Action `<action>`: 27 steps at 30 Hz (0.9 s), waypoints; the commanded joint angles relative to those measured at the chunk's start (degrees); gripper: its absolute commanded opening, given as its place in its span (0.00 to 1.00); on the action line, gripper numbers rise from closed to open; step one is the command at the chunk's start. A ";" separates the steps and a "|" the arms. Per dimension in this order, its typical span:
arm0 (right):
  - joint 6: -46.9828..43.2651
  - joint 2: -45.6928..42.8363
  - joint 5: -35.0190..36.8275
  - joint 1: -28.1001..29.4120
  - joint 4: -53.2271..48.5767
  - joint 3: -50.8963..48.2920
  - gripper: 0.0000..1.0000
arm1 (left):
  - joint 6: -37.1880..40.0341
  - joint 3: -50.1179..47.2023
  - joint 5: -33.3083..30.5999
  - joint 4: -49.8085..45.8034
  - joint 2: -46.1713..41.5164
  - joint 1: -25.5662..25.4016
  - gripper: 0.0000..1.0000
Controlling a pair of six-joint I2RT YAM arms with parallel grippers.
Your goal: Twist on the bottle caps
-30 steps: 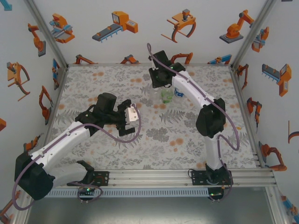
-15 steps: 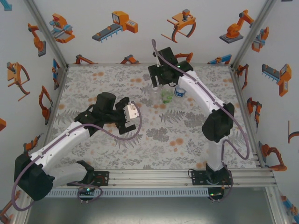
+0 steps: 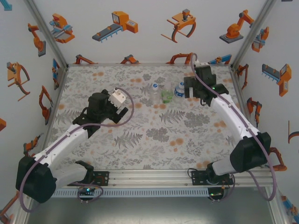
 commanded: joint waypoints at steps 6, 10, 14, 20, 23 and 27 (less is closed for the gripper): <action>-4.80 -4.36 7.20 -6.94 26.91 -23.53 0.99 | -9.38 -14.34 -10.49 25.29 2.06 8.43 0.97; -6.26 -2.57 4.86 -9.92 40.66 -33.03 0.99 | -12.80 -18.07 -6.63 34.76 6.74 13.51 0.97; -7.57 -1.59 1.50 -12.21 55.60 -41.88 0.99 | -17.99 -19.09 -1.01 42.23 11.67 18.23 0.97; -7.39 -2.87 -4.47 -14.63 66.27 -47.49 0.99 | -20.49 -23.13 0.35 54.70 17.93 20.79 0.97; -5.89 -2.43 -8.50 -16.15 68.28 -48.03 0.99 | -22.46 -24.23 1.50 57.08 18.69 22.63 0.97; -5.76 2.82 -13.32 -16.91 78.14 -50.59 0.99 | -22.63 -24.54 3.88 64.48 24.99 23.67 0.97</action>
